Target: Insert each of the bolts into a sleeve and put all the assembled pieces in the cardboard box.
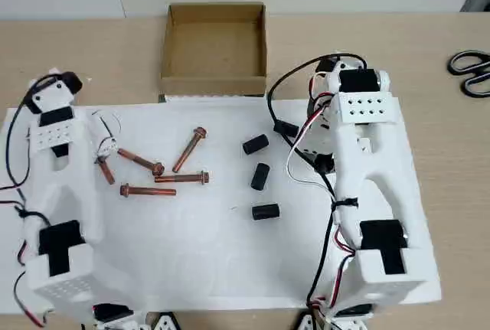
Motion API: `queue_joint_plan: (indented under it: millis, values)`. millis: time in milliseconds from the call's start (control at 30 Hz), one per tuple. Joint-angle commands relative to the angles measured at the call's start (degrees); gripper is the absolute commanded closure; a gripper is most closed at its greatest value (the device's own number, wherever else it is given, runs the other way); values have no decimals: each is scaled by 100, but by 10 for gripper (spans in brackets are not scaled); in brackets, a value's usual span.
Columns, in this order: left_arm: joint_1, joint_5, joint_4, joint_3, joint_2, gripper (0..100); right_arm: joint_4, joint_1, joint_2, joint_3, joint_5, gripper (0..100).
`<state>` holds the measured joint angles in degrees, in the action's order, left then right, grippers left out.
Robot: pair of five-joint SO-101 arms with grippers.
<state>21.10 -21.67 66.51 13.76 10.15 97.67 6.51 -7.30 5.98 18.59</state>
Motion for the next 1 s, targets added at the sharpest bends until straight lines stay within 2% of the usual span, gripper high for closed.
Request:
queue_joint_plan:
  millis: [0, 167, 967]
  values:
    - [18, -35, -105, -286, -26, 930, 22, -48, 268, 26, -62, 995]
    - [18, -44, -132, -286, -9, 900, -13, -48, 163, 18, -62, 995]
    - [334, -9, 44, -673, 18, 899, 31, -48, -75, 26, -62, 995]
